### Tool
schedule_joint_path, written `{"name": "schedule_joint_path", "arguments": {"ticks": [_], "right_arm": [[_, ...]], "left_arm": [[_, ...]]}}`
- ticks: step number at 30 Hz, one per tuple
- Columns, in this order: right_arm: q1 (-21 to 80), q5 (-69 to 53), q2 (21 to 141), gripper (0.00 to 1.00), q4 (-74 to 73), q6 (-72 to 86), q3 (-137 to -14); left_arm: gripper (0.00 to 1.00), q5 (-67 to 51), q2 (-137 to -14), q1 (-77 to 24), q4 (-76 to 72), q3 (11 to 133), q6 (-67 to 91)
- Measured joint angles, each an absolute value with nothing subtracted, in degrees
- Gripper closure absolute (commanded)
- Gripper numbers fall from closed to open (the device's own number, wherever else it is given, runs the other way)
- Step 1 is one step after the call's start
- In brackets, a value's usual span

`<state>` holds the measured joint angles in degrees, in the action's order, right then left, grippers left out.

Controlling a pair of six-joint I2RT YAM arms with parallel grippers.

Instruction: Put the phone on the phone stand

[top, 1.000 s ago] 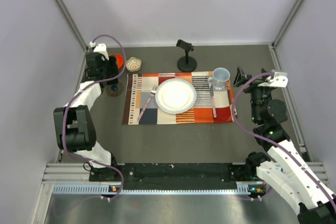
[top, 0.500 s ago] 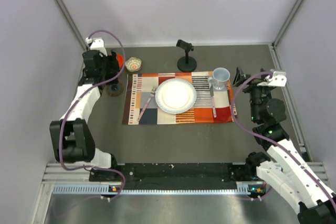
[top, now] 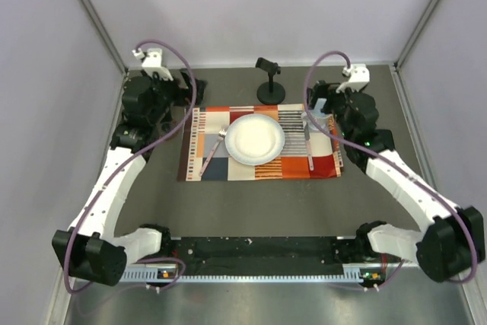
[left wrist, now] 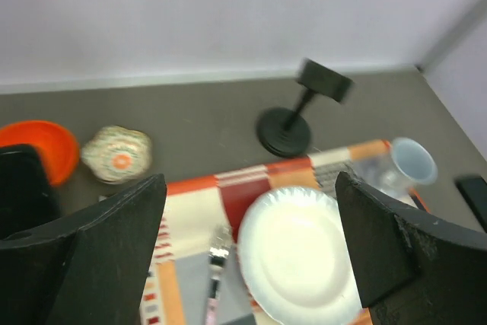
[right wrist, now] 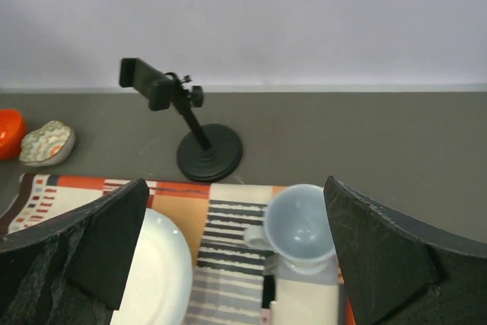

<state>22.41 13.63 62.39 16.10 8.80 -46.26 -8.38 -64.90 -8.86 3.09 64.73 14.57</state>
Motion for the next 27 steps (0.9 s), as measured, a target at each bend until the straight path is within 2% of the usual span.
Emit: {"name": "schedule_joint_path", "arguments": {"ticks": [2,11,18,22,27], "right_arm": [[22.35,10.57,67.79,0.03,14.98,10.22,-50.52],[18.76,-8.21,99.04,0.19,8.43,18.28,-83.33],[17.61,-17.26,106.65,0.31,12.47,21.67,-83.33],[17.61,-20.32,110.78,0.42,14.55,22.39,-83.4],[17.61,-22.09,113.51,0.46,16.08,23.7,-83.4]], "left_arm": [[0.03,-10.35,-65.54,-11.84,4.64,64.71,15.11],[0.02,-11.94,-63.99,-18.72,8.4,62.04,14.39],[0.02,-14.87,-63.92,-19.25,8.19,62.02,15.09],[0.02,-17.21,-65.45,-19.25,8.19,62.02,16.08],[0.02,-18.9,-67.16,-19.25,8.21,62.02,17.06]]}}
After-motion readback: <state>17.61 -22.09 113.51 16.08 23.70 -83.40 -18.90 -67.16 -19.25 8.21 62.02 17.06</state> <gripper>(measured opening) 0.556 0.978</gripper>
